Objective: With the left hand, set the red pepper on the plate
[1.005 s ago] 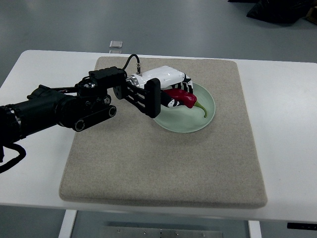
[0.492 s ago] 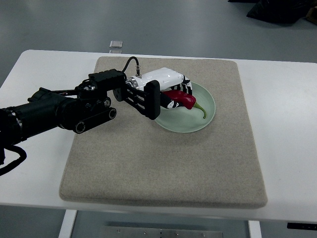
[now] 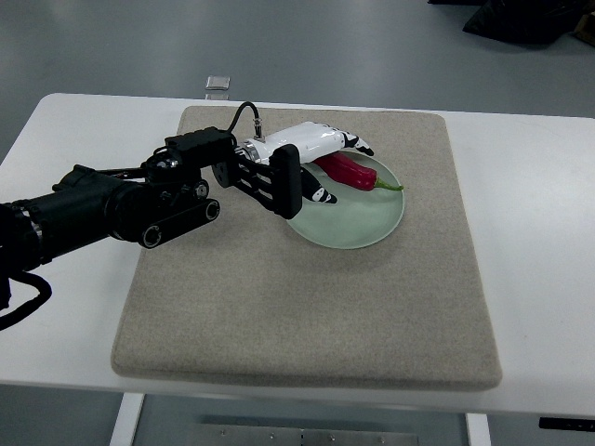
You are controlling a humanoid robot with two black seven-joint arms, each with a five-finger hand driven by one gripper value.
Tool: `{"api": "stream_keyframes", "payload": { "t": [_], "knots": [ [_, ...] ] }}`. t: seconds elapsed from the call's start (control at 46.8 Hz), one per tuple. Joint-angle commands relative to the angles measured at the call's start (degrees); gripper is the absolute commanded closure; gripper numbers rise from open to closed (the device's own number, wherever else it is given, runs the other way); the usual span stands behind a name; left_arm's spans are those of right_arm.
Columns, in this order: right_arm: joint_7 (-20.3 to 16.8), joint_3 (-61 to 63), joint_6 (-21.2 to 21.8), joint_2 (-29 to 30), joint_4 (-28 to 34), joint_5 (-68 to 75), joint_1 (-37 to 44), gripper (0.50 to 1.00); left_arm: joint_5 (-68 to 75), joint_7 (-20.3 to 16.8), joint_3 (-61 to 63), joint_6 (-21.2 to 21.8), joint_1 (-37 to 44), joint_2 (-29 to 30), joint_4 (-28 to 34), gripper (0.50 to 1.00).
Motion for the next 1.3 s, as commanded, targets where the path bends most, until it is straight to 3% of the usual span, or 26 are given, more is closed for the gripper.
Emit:
{"api": "stream_keyframes", "payload": {
  "t": [0.0, 0.086, 0.15, 0.428, 0.492, 0.856, 1.283],
  "knots": [
    [0.0, 0.0, 0.0, 0.0, 0.0, 0.0, 0.0, 0.568, -0.1, 0.0, -0.1, 1.0, -0.1, -0.1, -0.2, 0.621],
    [0.0, 0.0, 0.0, 0.0, 0.0, 0.0, 0.0, 0.568, -0.5, 0.1, -1.5, 3.2, -0.1, -0.1, -0.5, 0.604],
    [0.0, 0.0, 0.0, 0.0, 0.0, 0.0, 0.0, 0.568, -1.8, 0.1, -3.2, 4.2, -0.1, -0.1, -0.5, 0.559],
    [0.0, 0.0, 0.0, 0.0, 0.0, 0.0, 0.0, 0.568, -20.0, 0.0, -5.7, 4.5, 0.4, 0.0, -0.4, 0.534],
    [0.0, 0.0, 0.0, 0.0, 0.0, 0.0, 0.0, 0.568, -24.6, -0.2, -6.7, 4.5, 0.6, 0.1, -0.4, 0.506],
    [0.0, 0.0, 0.0, 0.0, 0.0, 0.0, 0.0, 0.568, -46.7, -0.3, -17.1, 4.5, 4.7, 0.6, 2.9, 0.506],
    [0.0, 0.0, 0.0, 0.0, 0.0, 0.0, 0.0, 0.568, -51.2, -0.4, -37.7, 4.5, 13.3, 1.0, 6.6, 0.506]
  ]
}}
